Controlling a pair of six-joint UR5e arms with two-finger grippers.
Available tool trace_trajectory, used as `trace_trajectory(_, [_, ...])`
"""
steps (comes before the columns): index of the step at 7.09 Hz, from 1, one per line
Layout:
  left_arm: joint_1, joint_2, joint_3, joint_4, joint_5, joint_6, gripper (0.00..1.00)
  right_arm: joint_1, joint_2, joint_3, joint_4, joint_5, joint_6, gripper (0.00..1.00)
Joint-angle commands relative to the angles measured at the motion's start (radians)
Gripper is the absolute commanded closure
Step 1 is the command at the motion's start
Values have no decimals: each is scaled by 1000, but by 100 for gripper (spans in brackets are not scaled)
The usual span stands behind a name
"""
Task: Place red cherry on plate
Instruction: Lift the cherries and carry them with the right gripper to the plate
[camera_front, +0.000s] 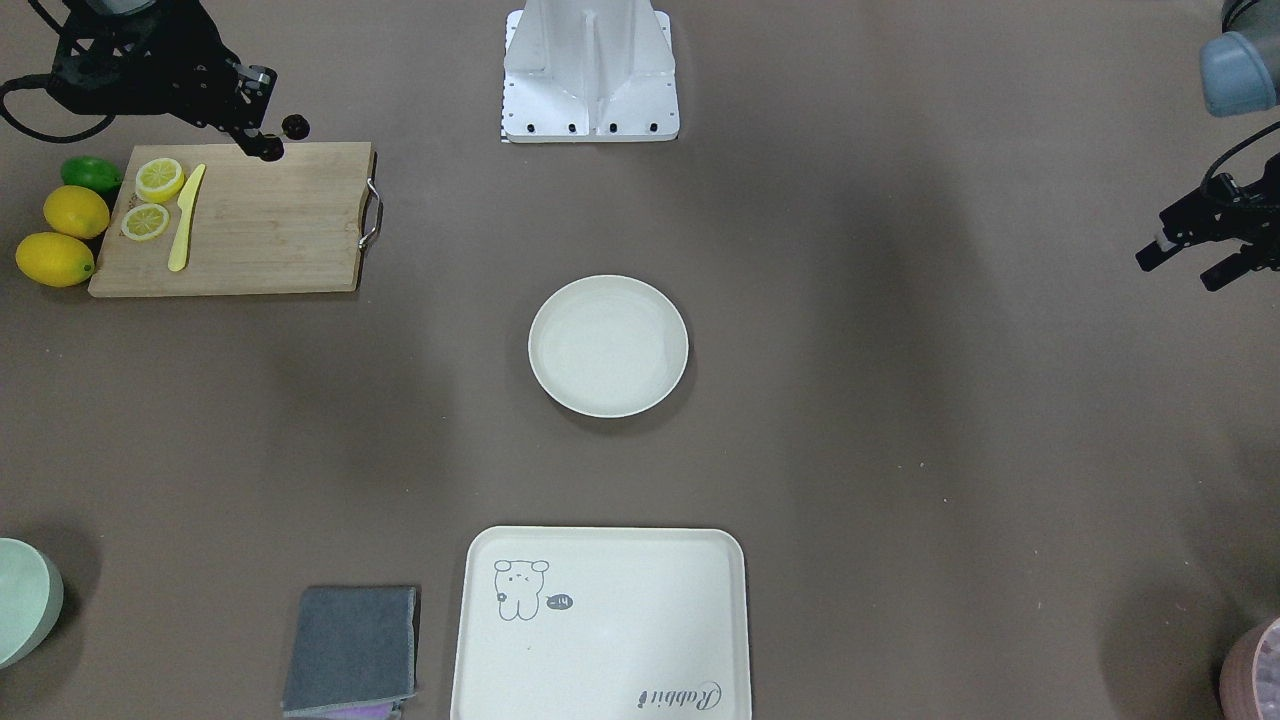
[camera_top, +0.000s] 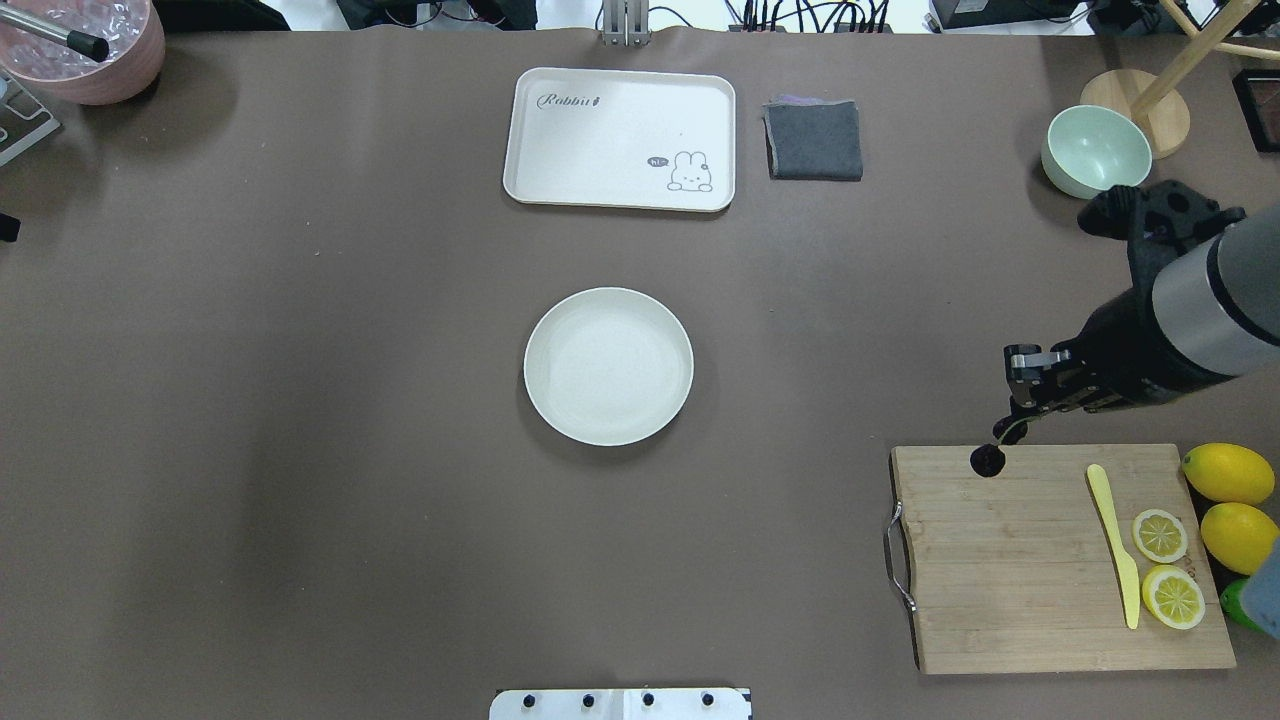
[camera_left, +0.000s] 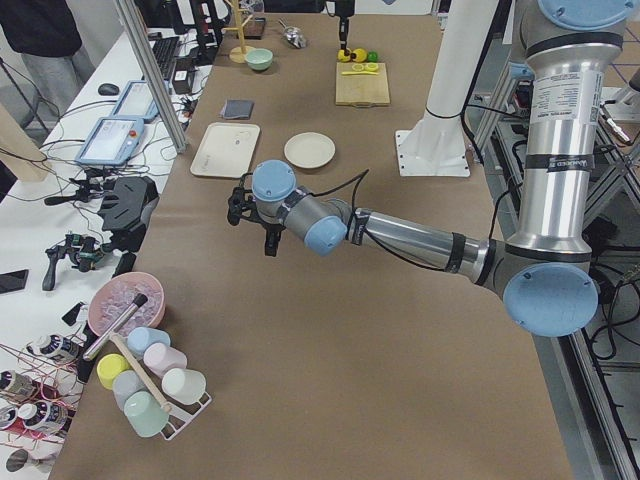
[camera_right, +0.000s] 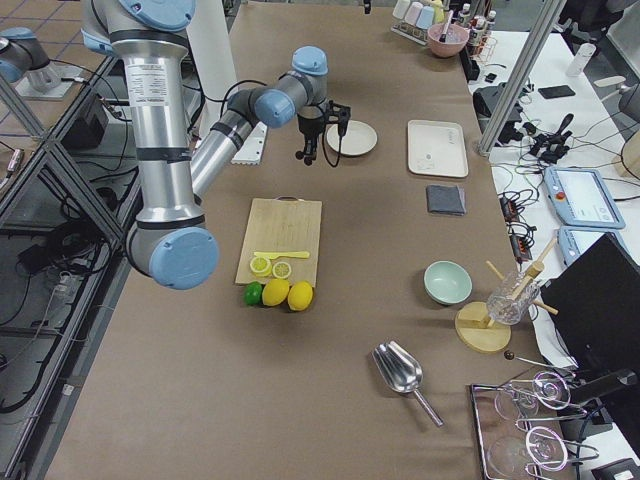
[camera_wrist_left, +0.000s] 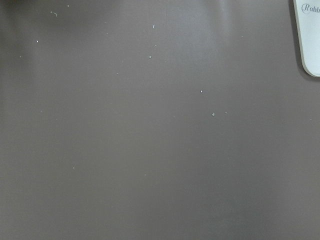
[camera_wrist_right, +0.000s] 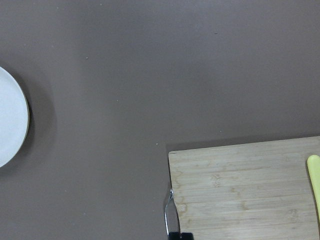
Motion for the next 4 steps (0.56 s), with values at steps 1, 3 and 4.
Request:
trace_trajectory(1, [0,-3,3,0,-1,-2,2,19,437,-186,-392,-46,-58,100])
trace_trajectory(3, [0,-3,6,0,1,-2,2,-52,573,-371,-390,-95,-48,100])
trace_trajectory(4, [-2,-1,6,0,1,0,2,-89,590,-427,-313,-134,-31,100])
